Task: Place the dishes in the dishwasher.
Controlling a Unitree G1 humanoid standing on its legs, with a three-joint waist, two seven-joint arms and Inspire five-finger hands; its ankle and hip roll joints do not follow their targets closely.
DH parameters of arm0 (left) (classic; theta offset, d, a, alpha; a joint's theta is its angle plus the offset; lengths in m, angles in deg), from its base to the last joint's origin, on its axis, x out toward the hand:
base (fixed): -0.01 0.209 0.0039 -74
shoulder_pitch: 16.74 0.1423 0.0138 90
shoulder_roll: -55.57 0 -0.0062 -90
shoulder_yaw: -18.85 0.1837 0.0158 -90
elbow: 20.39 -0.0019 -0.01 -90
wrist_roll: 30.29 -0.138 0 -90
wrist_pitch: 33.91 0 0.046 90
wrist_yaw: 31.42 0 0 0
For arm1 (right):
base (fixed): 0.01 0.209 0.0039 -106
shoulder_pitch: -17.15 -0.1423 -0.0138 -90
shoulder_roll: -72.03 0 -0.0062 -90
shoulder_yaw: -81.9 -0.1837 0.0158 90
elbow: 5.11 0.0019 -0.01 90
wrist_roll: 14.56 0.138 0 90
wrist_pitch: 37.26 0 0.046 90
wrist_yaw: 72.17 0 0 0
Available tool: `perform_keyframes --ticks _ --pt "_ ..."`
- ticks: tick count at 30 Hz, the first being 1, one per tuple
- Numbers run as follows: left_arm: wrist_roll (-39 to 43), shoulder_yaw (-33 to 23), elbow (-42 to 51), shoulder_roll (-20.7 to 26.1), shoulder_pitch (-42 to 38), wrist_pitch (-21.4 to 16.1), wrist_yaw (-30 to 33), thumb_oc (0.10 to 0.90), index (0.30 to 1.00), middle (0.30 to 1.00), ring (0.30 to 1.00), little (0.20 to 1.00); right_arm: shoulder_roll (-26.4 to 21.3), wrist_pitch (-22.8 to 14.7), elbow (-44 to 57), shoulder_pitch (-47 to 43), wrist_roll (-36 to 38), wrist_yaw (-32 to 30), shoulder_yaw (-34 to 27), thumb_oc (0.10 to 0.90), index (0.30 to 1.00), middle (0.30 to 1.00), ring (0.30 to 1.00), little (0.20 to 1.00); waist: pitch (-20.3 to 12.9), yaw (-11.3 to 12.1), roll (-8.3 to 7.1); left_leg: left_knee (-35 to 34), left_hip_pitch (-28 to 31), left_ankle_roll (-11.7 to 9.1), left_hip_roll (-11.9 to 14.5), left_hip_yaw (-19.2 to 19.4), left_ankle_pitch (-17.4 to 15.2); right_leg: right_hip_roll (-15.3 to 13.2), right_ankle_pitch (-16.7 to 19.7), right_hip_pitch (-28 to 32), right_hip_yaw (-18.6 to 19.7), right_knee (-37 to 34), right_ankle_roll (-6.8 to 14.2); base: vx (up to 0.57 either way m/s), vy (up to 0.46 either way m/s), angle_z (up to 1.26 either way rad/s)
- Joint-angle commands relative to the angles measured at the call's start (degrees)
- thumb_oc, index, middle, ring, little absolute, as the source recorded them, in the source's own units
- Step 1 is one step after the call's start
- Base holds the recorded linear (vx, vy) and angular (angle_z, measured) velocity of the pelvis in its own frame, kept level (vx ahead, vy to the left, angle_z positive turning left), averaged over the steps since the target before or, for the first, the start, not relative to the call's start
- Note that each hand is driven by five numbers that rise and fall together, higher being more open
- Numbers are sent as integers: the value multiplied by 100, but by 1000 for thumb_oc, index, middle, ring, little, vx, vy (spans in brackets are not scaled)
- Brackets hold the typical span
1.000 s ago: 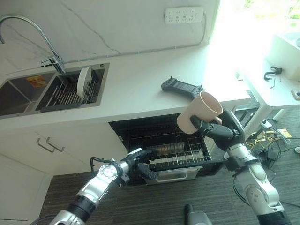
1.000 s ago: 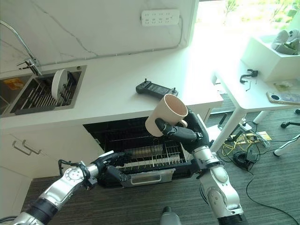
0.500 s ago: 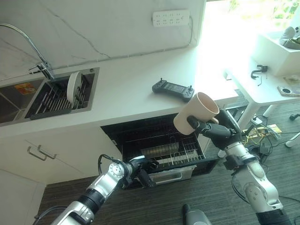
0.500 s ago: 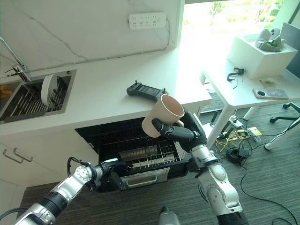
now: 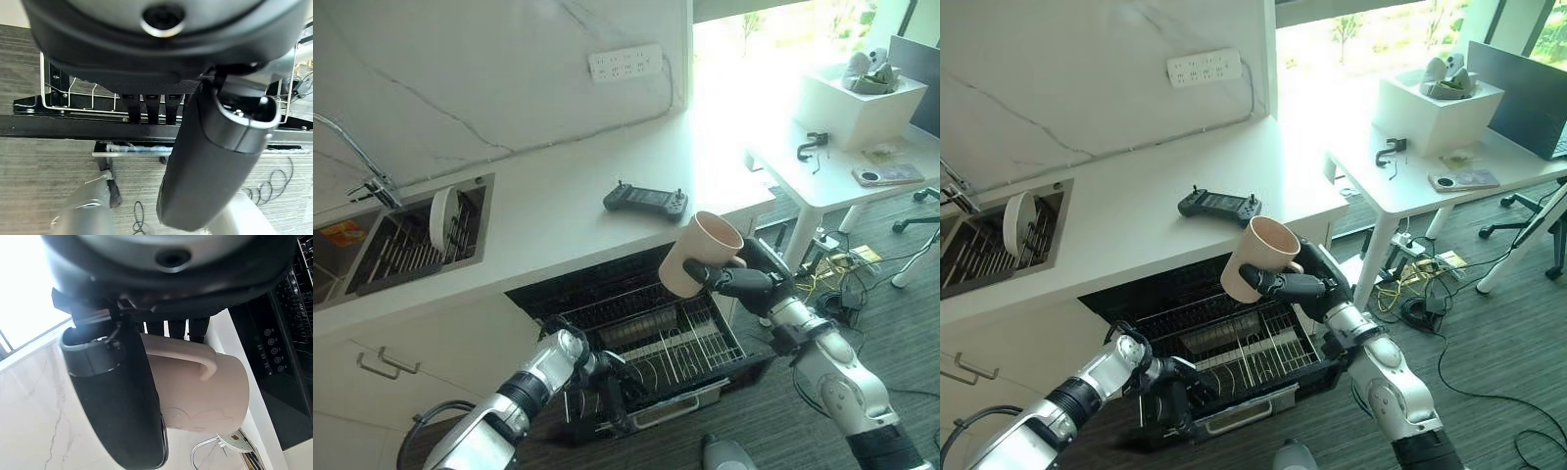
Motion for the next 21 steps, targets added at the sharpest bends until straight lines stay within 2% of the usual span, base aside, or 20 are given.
perform_keyframes --ticks 1,3,6,8,11,12,14,15,16,17,18,21 --pt "1011 846 456 -106 977 60 -2630 800 900 900 900 900 199 -506 424 -945 153 336 -313 400 300 300 300 300 37 -48 -82 771 -503 16 391 -73 -466 -424 -676 234 -22 162 512 5 26 -3" --pt "1089 872 629 -80 985 69 -2671 800 900 900 900 900 211 -502 383 -953 138 362 -314 400 300 300 300 300 37 -45 -75 771 -504 20 383 -80 -469 -423 -683 242 -26 162 507 0 0 0" --pt "1358 791 941 16 1001 16 -2203 800 900 900 900 900 219 -515 373 -927 98 342 -325 400 300 300 300 300 8 16 -69 771 -558 18 376 -103 -429 -431 -661 214 -59 162 491 0 0 0" --pt "1807 618 1151 59 1001 -14 -1626 800 900 900 900 900 205 -556 377 -876 91 321 -340 400 300 300 300 300 10 53 -76 771 -541 17 365 -134 -448 -453 -686 252 -102 162 499 0 0 0" --pt "2924 -14 1799 217 981 -91 -191 800 900 900 900 900 161 -716 442 -582 66 308 -451 400 300 300 300 300 -3 195 -109 771 -553 -1 365 -194 -413 -488 -673 287 -188 162 501 8 -24 3" --pt "3485 -319 2092 339 1000 -308 487 800 900 900 900 900 154 -788 453 -439 15 306 -533 400 300 300 300 300 -10 254 -130 771 -558 -12 372 -216 -396 -509 -659 299 -231 162 499 12 -40 7" --pt "4173 -909 2447 510 1087 -647 1159 800 900 900 900 900 155 -871 475 -260 -118 270 -698 400 300 300 300 300 2 358 -175 771 -563 -29 375 -273 -375 -539 -637 321 -295 162 503 13 -56 17" --pt "5153 -1384 2752 631 1156 -1025 1518 800 900 900 900 900 146 -934 479 -158 -225 248 -829 400 300 300 300 300 7 433 -221 771 -569 -35 378 -317 -367 -566 -625 335 -356 162 504 13 -85 19" --pt "5787 -2087 3156 445 1353 -1064 1871 800 900 900 900 900 223 -1017 442 -58 -467 167 -959 400 300 300 300 300 13 534 -275 771 -582 -44 384 -356 -358 -599 -617 346 -422 162 494 3 -84 20" --pt "5970 -2293 3218 380 1434 -1186 2039 800 900 900 900 900 254 -1042 413 -48 -565 117 -996 400 300 300 300 300 -10 581 -300 771 -623 -48 392 -372 -331 -604 -588 311 -438 162 478 17 -87 24" --pt "6050 -2707 3333 140 1603 -1652 2483 800 900 900 900 900 267 -998 376 -74 -858 -120 -1060 400 300 300 300 300 9 682 -383 771 -614 -56 381 -463 -335 -621 -598 356 -503 162 449 12 -61 32" --pt "6081 -3028 3650 -85 1790 -1930 2928 800 900 900 900 900 185 -742 395 -112 -1280 -481 -1155 400 300 300 300 300 -11 815 -486 771 -665 -72 370 -580 -325 -644 -608 359 -596 162 413 15 -66 25"
